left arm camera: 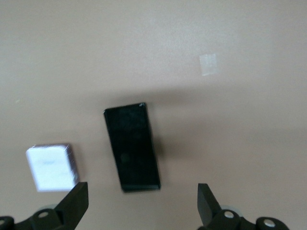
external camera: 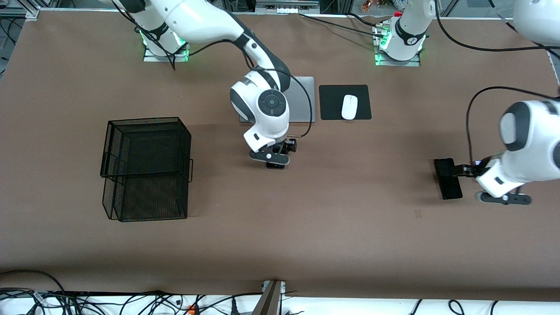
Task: Place phones with both arms
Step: 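Grasp the flip phone and the black smartphone with the right and left grippers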
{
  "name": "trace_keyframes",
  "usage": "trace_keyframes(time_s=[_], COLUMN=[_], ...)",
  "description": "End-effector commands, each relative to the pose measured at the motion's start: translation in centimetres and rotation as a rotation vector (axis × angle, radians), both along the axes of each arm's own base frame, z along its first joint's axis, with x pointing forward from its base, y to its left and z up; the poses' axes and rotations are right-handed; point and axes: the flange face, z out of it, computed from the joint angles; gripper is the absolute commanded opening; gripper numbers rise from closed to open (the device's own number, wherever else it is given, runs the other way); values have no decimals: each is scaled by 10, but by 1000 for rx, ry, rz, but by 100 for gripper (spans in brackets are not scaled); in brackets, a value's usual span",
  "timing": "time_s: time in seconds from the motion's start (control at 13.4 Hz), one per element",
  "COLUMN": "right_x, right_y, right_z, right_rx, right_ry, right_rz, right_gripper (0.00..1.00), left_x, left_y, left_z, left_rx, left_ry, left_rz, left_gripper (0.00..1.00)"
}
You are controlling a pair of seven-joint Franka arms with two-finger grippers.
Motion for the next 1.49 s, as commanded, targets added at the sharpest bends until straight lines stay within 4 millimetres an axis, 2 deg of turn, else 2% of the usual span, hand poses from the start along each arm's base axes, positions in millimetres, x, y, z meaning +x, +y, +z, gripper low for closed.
trace_keyframes(time_s=[0.0,0.15,0.37,0.6,0.67,0.82,0.89,0.97,1.04,1.19,1.26,1.34,1.41], right_x=[1,-2,-5,-7,-8,-6,-4,-2,0,9,13,20,28], right_y=[9,10,11,14,15,14,15,14,11,5,-2,-14,-35], right_z=[-20,-37,-47,-58,-61,-59,-51,-36,-18,48,77,109,135], right_rx=[-2,-19,-27,-14,-9,-10,-9,-14,-34,-62,-81,-91,-98], right_ry=[-34,-30,-34,-43,-46,-51,-56,-52,-38,-21,-4,13,39], right_rz=[5,18,31,36,39,51,52,51,44,29,23,34,60], right_gripper=[100,100,100,100,96,29,15,15,15,14,14,14,14], left_x=[-32,-36,-39,-40,-41,-41,-41,-40,-40,-38,-35,-30,-23], left_y=[5,20,32,45,52,54,54,54,54,53,49,44,30], left_z=[-33,-72,-113,-140,-146,-150,-148,-147,-145,-134,-120,-97,-73], left_rx=[-11,-15,-16,-12,-8,-8,-9,-8,-7,-9,-11,-11,-20], left_ry=[-41,0,24,-2,-13,-21,-23,-22,-22,-32,-31,-28,-8], left_rz=[-8,16,38,55,80,87,93,104,113,117,115,107,89], left_gripper=[100,100,100,100,100,100,62,32,22,16,16,16,16])
